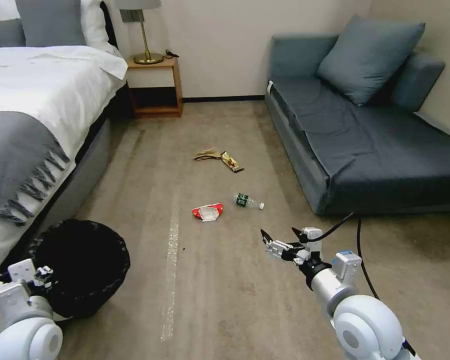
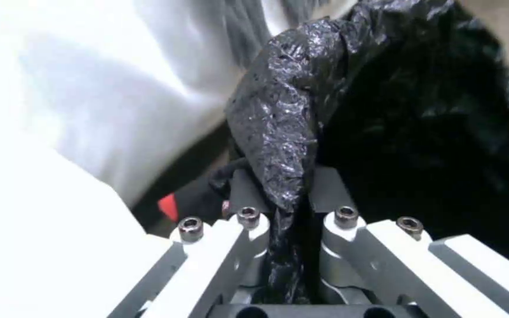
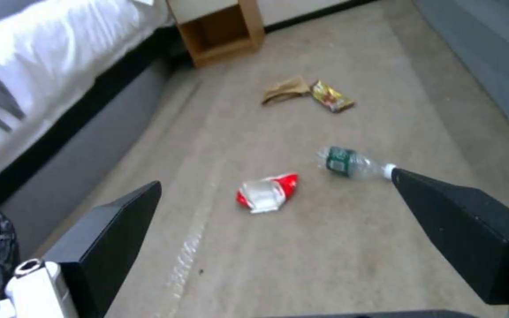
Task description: Pick up the trash bin, then pick up the garbage on the floor and place it into the trash bin.
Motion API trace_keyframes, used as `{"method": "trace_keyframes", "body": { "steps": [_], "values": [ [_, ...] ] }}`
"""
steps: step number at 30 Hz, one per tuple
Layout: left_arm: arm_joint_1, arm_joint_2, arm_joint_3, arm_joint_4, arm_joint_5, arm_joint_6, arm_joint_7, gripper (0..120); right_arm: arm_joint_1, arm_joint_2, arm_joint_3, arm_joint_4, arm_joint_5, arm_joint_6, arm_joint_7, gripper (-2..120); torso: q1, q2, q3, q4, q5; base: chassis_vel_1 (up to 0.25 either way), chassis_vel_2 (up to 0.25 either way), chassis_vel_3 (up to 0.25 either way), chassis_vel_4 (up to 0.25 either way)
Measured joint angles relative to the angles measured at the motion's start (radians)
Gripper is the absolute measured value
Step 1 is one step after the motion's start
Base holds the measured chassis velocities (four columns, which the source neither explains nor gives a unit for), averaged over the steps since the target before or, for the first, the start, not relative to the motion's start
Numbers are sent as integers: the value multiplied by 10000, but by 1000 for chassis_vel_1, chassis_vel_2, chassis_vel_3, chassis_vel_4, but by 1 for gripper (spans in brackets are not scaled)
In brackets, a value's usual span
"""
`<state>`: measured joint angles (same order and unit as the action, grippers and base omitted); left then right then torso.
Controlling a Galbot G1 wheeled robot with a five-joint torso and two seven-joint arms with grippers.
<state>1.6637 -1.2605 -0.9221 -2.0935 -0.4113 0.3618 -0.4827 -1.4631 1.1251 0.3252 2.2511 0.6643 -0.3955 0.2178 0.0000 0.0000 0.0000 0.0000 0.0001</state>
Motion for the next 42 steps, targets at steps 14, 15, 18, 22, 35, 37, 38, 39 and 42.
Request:
{"method": "trace_keyframes", "body": {
  "steps": [14, 15, 18, 22, 35, 37, 38, 39, 42],
  "values": [
    [395, -105, 88, -448, 1564, -656, 286, 7, -125, 122, 213, -261, -4, 378, -52, 100, 0, -1, 0, 0, 0, 0, 0, 0, 0],
    [395, -105, 88, -448, 1564, -656, 286, 7, -125, 122, 213, -261, -4, 378, -52, 100, 0, -1, 0, 0, 0, 0, 0, 0, 0],
    [383, -108, 126, -480, 1606, -677, 295, 7, -184, 129, 342, -331, -21, 435, -120, 100, 0, 0, 0, 0, -1, 0, 0, 0, 0],
    [372, -120, 152, -480, 1620, -719, 309, 7, -254, 134, 439, -423, -67, 525, -167, 100, 0, 0, 0, 0, 0, 0, 0, 0, 0],
    [175, -254, 389, -247, 2298, -996, 366, 7, -442, 237, 705, -1206, -379, 1207, -468, 100, 0, 0, 0, 0, -1, 0, 0, 0, 0],
    [145, -285, 418, -214, 2379, -1013, 367, 7, -434, 255, 708, -1314, -399, 1252, -493, 100, -1, 0, 0, 0, -1, 0, 0, 0, 0],
    [126, -301, 431, -193, 2420, -1039, 369, 7, -420, 261, 706, -1367, -409, 1289, -516, 100, 0, 0, 0, 0, -1, 0, 0, 0, 0],
    [126, -301, 431, -193, 2420, -1039, 369, 7, -420, 261, 706, -1367, -409, 1289, -516, 100, 0, 0, 0, 0, -1, 0, 0, 0, 0],
    [94, -303, 443, -104, 2465, -1173, 386, 7, -356, 268, 675, -1454, -420, 1362, -577, 100, -1, 0, 0, 0, -1, -22, 13, 19, -25]
  ]
}}
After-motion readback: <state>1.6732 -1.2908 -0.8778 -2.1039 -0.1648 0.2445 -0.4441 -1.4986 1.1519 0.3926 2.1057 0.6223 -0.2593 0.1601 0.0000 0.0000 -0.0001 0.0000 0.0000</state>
